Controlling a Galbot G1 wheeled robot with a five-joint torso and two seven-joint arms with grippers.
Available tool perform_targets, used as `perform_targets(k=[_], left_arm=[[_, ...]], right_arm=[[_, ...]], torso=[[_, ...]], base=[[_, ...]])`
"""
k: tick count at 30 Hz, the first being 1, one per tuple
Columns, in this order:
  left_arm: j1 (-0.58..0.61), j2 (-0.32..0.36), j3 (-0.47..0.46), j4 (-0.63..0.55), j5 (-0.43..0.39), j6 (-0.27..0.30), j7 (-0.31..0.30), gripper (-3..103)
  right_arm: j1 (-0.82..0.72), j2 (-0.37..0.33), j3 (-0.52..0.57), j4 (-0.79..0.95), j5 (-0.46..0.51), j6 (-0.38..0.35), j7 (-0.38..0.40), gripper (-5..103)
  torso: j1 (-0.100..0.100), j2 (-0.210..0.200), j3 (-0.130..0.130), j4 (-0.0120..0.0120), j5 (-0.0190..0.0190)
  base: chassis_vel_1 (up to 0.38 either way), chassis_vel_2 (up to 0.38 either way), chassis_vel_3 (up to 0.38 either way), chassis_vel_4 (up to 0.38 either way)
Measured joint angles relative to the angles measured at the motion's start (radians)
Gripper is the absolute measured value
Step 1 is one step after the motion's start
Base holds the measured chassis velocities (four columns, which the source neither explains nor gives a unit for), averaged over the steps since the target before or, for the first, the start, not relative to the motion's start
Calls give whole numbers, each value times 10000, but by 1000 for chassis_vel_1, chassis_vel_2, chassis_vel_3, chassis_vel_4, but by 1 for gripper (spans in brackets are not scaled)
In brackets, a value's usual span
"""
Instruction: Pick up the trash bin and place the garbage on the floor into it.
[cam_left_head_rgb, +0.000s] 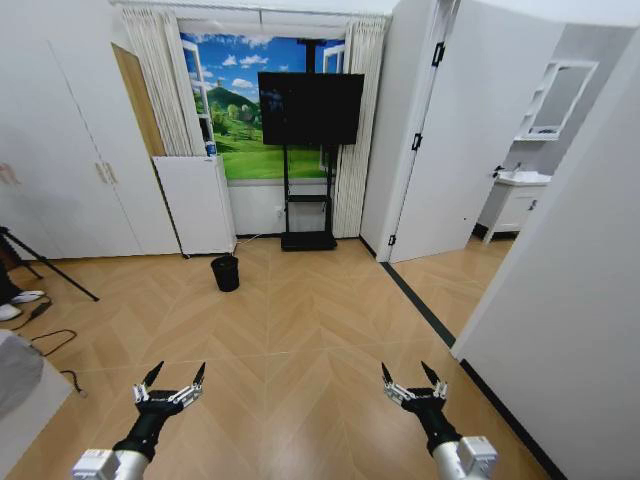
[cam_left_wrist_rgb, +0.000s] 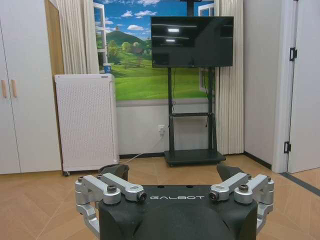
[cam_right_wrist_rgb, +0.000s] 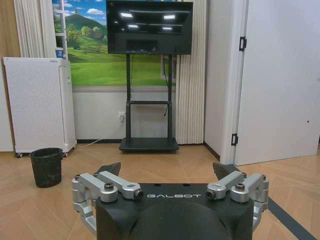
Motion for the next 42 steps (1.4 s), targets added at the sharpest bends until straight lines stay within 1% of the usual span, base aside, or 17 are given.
perform_targets(k=[25, 34, 38, 40, 42], left_arm=[[0, 0, 0, 0, 0, 0, 0, 100], [0, 0, 0, -1, 0, 0, -1, 100], [-1, 0, 1, 0, 0, 0, 0, 100], [-1, 0, 1, -1, 0, 0, -1, 100], [-1, 0, 0, -1, 0, 0, -1, 100]], right_arm=[[-4, 1, 0, 0, 0, 0, 0, 100], [-5, 0, 0, 0, 0, 0, 0, 100], [-5, 1, 2, 0, 0, 0, 0, 100], [-1, 0, 0, 0, 0, 0, 0, 100], [-1, 0, 0, 0, 0, 0, 0, 100]], torso=[[-3, 2, -1, -1, 1], [-3, 3, -1, -2, 2], [-1, 2, 0, -2, 0], [3, 1, 2, 3, 5], [9, -1, 4, 2, 0]], base=[[2, -5, -1, 1], [-148, 39, 165, -43], [-207, 136, 233, -161], [-170, 170, 182, -162], [-141, 127, 129, -156]])
